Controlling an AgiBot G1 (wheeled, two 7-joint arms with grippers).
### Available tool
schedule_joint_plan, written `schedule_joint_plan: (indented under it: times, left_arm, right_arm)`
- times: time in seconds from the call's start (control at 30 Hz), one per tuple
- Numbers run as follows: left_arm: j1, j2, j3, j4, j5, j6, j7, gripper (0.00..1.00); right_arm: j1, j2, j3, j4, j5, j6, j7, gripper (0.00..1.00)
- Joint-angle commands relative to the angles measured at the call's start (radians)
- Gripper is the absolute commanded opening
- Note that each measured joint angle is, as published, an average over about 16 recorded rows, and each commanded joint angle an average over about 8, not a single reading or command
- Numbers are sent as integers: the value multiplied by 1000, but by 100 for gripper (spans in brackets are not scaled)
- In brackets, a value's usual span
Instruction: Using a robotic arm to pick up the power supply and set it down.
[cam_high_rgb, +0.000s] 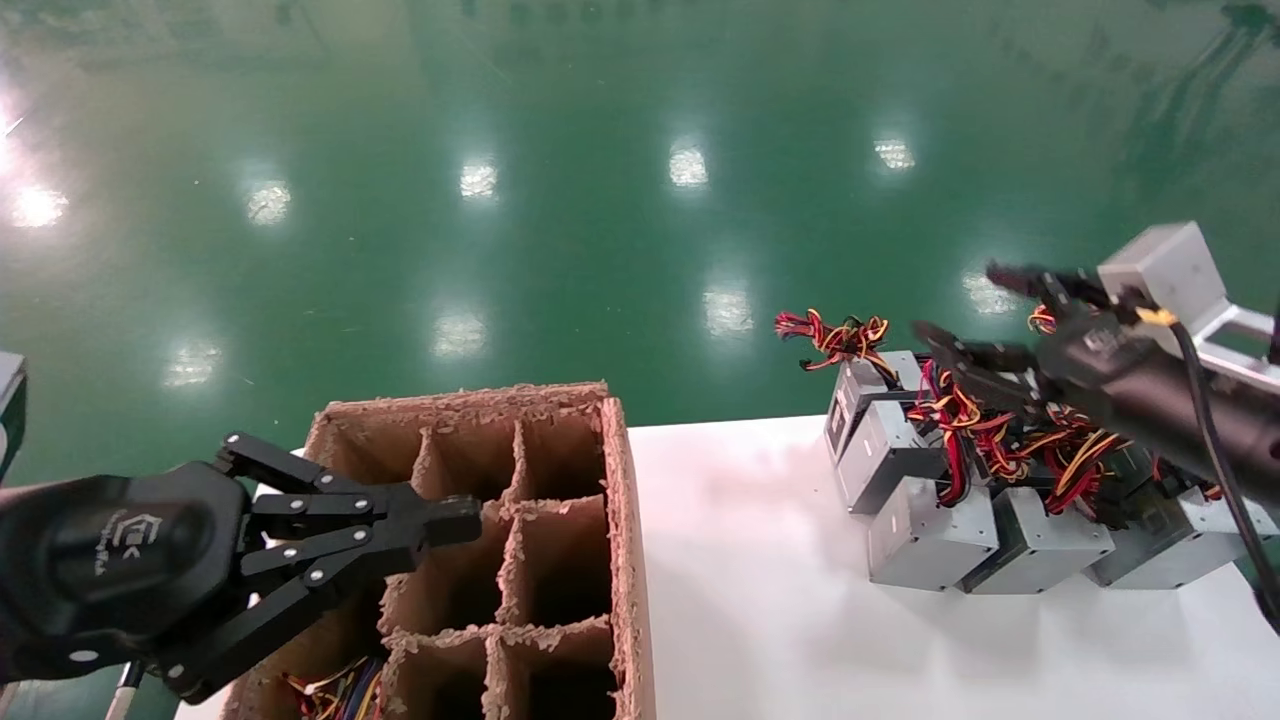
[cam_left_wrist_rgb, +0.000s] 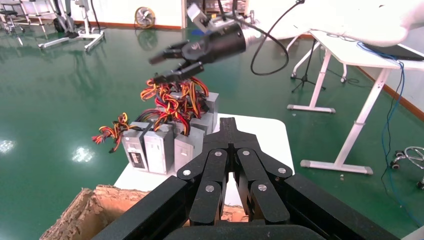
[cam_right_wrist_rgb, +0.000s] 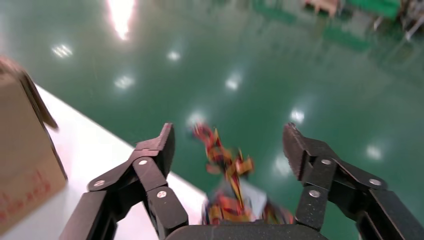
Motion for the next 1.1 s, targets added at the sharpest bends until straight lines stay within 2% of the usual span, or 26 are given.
schedule_joint_plan:
  times: [0.03, 0.2, 0.33, 0.4, 0.47, 0.6, 0.63, 0.67, 1.1]
  left_arm:
    - [0, 0, 0, 0, 0, 0, 0, 0]
    - [0, 0, 0, 0, 0, 0, 0, 1]
    - [0, 0, 0, 0, 0, 0, 0, 17]
    - [0, 0, 0, 0, 0, 0, 0, 34]
    - [0, 0, 0, 0, 0, 0, 0, 58]
    - [0, 0, 0, 0, 0, 0, 0, 92]
    - [0, 0, 0, 0, 0, 0, 0, 97]
    - [0, 0, 0, 0, 0, 0, 0, 100]
    - [0, 0, 0, 0, 0, 0, 0, 100]
  right_arm:
    - [12, -17, 11, 7, 14, -6, -28, 100]
    - [18, -15, 14, 10, 38, -48, -36, 100]
    - [26, -18, 15, 6, 66, -106, -42, 100]
    - [30, -19, 16, 4, 81, -135, -45, 100]
    - [35, -21, 16, 2, 95, -164, -48, 100]
    - [43, -24, 17, -2, 123, -222, -54, 100]
    - [45, -24, 18, -3, 130, -236, -55, 100]
    - [47, -25, 18, -4, 137, -250, -57, 100]
    - [74, -34, 22, -18, 229, -437, -76, 100]
